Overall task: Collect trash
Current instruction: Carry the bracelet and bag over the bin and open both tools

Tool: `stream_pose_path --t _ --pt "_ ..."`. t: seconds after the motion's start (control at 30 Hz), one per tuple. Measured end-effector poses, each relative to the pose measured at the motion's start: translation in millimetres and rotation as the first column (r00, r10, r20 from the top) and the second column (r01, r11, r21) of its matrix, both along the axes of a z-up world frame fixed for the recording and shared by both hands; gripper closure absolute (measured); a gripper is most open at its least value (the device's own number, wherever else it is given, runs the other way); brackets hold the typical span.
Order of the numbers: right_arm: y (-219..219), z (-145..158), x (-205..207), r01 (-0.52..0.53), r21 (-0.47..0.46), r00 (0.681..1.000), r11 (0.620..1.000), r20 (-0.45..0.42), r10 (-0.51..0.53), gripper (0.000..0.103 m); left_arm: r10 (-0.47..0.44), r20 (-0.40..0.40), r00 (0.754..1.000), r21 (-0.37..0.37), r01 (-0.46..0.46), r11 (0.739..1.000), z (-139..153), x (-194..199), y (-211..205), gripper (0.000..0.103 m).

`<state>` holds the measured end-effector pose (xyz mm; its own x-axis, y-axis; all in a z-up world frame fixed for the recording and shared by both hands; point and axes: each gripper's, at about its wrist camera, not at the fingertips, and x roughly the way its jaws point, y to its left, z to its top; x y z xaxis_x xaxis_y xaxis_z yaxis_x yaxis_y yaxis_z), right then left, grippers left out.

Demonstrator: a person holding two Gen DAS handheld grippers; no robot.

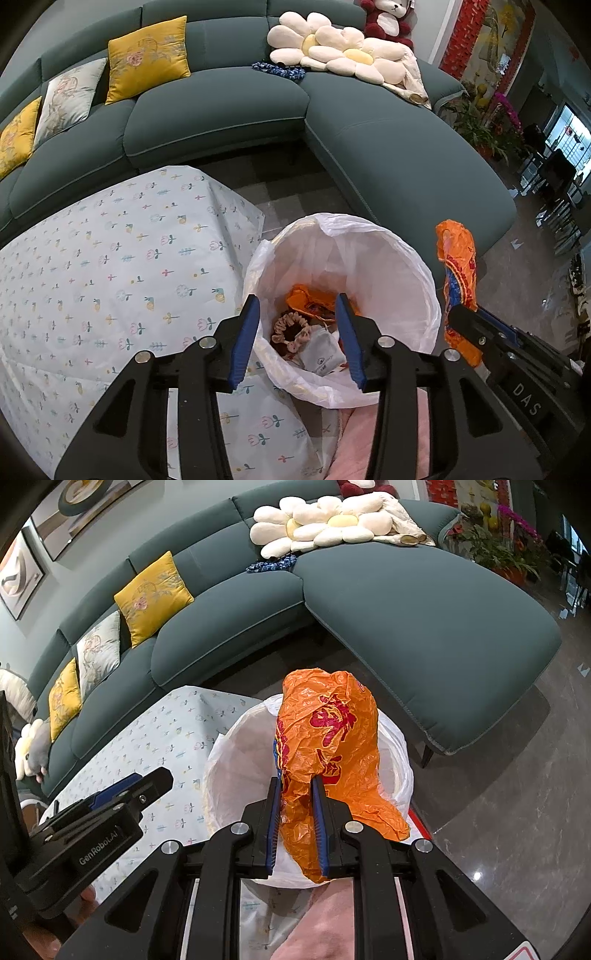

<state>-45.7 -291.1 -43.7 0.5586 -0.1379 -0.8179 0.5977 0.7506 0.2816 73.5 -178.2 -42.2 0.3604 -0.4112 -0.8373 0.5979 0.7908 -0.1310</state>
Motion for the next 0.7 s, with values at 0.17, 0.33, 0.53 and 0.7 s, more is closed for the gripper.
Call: stream_pose_path --t 0.17,0.33,0.53,0.7 --pt "2.2 2.1 4.0 -0.016 -0.005 1.000 1.000 0.001 0.016 0.087 0.017 0.006 1.000 0.006 -0.017 1.000 -0.9 0.9 7.7 0.058" --pt "5.3 4.4 11.4 -0.034 -0.011 0.999 0.999 0.000 0.034 0.087 0.035 0.001 0.999 0.011 -0.035 0.999 -3.5 3.4 15.2 0.057" --pt "10.2 6.6 24.6 -0.062 -0.028 0.998 0.998 -0.005 0.062 0.083 0.062 0.004 0.998 0.016 -0.062 0.998 -4.5 6.9 26.2 0.050" --pt "12.9 12.9 33.0 -0.075 -0.039 0.997 0.996 0.003 0.075 0.080 0.091 0.000 0.996 0.015 -0.091 0.996 -5.2 10.9 38.6 0.046"
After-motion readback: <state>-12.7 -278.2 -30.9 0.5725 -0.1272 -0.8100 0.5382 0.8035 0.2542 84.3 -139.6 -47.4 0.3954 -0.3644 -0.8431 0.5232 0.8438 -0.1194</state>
